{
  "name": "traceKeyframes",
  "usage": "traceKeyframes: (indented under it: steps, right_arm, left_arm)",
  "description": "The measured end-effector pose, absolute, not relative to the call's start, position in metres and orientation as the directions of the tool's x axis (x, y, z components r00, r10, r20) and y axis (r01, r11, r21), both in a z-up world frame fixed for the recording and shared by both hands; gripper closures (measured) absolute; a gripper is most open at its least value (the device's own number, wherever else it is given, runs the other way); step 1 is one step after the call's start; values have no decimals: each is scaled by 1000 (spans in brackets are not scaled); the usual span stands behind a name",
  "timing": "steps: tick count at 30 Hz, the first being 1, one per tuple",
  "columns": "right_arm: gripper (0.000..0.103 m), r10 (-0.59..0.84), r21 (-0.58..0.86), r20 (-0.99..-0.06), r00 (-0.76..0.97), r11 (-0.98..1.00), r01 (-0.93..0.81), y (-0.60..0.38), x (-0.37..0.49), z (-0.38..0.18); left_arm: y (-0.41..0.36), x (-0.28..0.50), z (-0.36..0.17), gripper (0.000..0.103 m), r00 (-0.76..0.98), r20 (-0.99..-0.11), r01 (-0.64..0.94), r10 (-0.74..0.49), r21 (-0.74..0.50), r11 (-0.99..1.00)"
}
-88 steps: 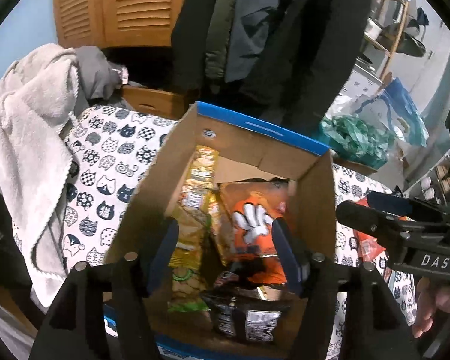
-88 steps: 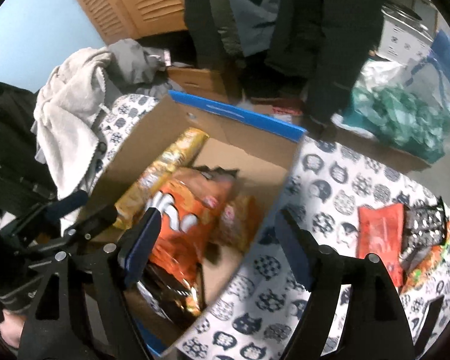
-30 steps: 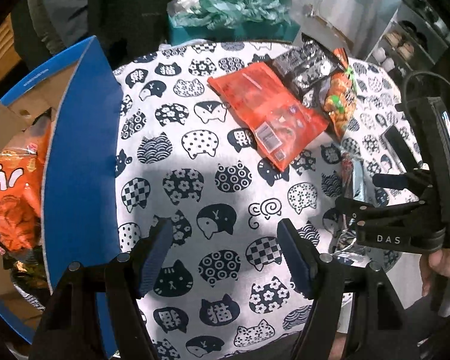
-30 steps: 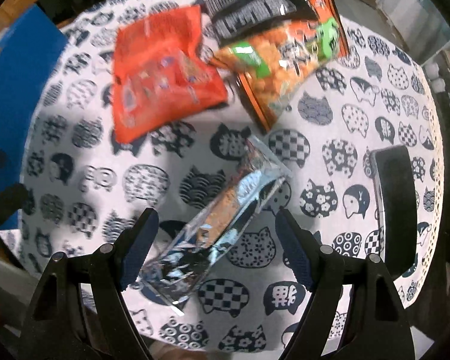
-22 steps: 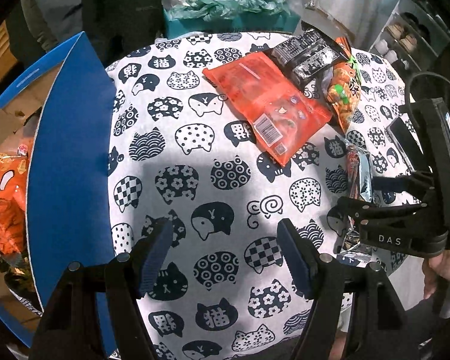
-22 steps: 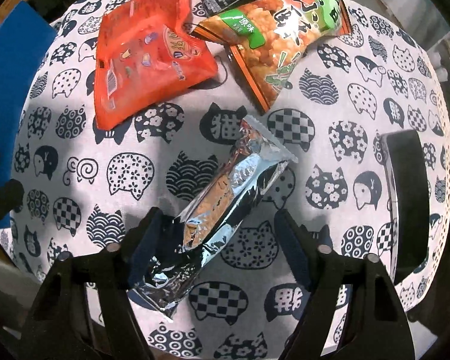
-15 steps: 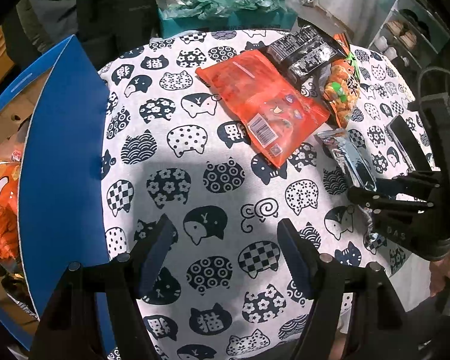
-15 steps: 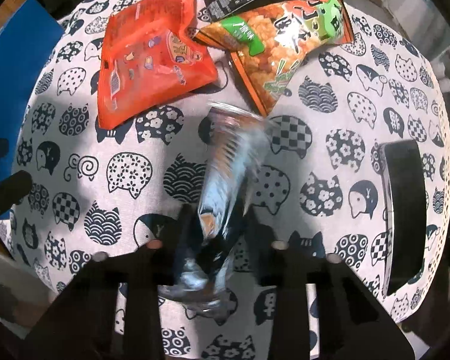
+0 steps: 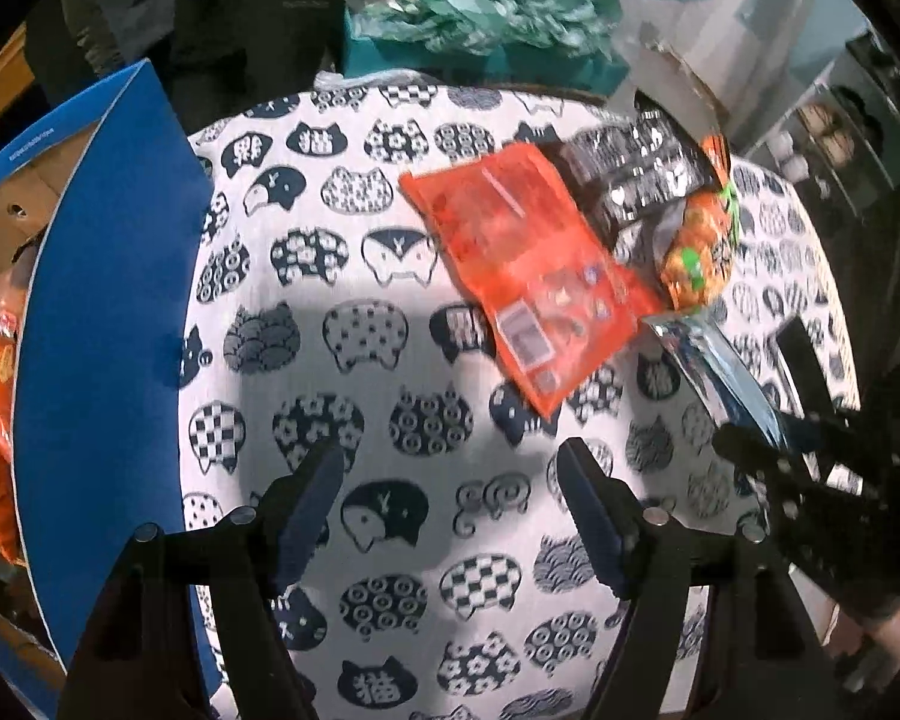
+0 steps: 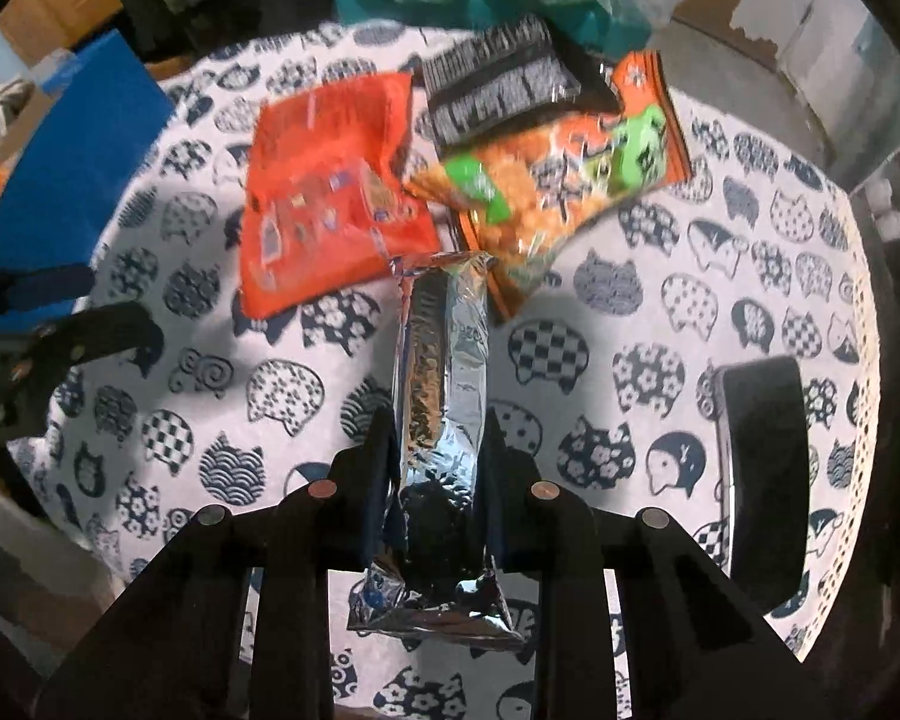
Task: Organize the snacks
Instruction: 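Grasp the silver foil bar with the right tool, then grasp the red-orange bag with the left tool while the right tool holds the silver bar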
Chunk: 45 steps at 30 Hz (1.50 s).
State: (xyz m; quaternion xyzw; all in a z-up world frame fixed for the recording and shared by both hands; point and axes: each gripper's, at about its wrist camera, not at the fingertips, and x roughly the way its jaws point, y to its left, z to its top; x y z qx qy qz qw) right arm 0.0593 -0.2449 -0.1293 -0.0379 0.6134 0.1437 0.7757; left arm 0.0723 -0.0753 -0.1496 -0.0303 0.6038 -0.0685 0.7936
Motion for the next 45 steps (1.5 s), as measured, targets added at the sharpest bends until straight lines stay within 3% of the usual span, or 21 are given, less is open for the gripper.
traceKeyframes:
  steps: [14, 20, 34, 45]
  right_arm:
    - [78, 208, 116, -920, 331, 954, -276, -258, 53, -76]
    - [78, 179, 97, -910, 374, 969, -227, -275, 82, -86]
    - [78, 181, 138, -903, 390, 981, -136, -313, 112, -106]
    - [78, 183, 147, -904, 387, 982, -120, -318, 117, -111]
  left_arm:
    - [-93, 110, -156, 23, 242, -952, -4, -190, -196, 981]
    - [-100, 132, -162, 17, 237, -956, -60, -175, -194, 979]
    - [-116, 176, -174, 17, 232, -954, -182, -188, -232, 955]
    - [-134, 180, -201, 15, 203, -968, -199, -146, -187, 962]
